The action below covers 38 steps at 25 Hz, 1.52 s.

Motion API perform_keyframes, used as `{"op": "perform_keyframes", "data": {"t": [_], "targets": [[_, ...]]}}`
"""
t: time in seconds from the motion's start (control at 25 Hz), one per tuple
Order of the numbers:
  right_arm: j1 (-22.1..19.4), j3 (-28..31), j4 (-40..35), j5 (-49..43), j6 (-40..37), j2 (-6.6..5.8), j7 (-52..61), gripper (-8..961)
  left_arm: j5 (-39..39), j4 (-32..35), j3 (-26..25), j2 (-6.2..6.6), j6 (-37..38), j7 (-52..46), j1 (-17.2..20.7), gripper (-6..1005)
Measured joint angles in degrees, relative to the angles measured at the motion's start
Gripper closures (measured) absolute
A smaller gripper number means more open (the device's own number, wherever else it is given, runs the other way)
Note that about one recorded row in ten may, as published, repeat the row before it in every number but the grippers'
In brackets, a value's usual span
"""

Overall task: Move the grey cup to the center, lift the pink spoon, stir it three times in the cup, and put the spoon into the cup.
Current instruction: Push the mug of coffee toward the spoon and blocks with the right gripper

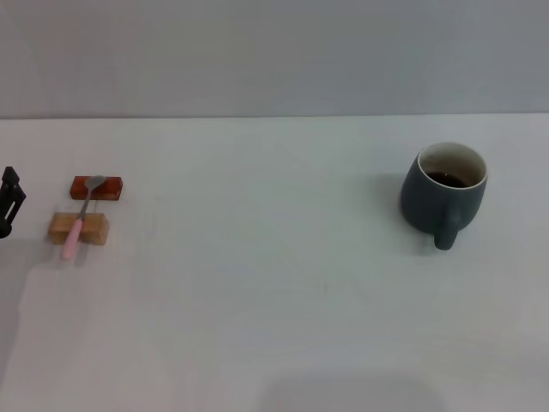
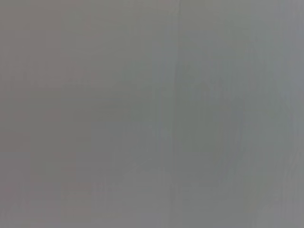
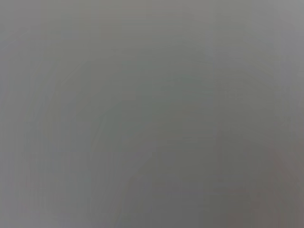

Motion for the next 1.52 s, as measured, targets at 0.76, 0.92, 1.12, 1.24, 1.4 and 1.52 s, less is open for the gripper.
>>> {"op": "perform_keyframes", "data": {"t": [0.76,0.92,1.12,1.24,1.4,1.52], "targets": [[12.7,-3.5,-0.4,-0.7,22.5,-4.5,-6.2,954,0.0,-0.4,0.0,0.1,0.1,0.0,-0.2,166],[14.4,-4.4,0.1,-0.8,24.5,-4.56,-6.8,954,0.0,-0.4,0.0,0.06,0.1,0.0,-0.3,166],[16.5,-9.6,1.0,-0.8,29.2,-4.32,-6.9,954,-0.1,-0.5,0.0,0.03,0.1,0.0,-0.3,165],[17.4,-11.2,1.1,-0.8,30.6,-4.11,-6.9,954,-0.1,-0.5,0.0,0.03,0.1,0.0,-0.4,165],[19.1,-14.7,1.1,-0.8,32.9,-3.02,-6.9,954,-0.1,-0.6,0.0,0.04,0.1,0.0,-0.6,166],[20.0,-16.3,1.3,-0.8,34.0,-2.46,-6.9,954,-0.1,-0.6,0.0,0.04,0.1,0.0,-0.7,166]]}}
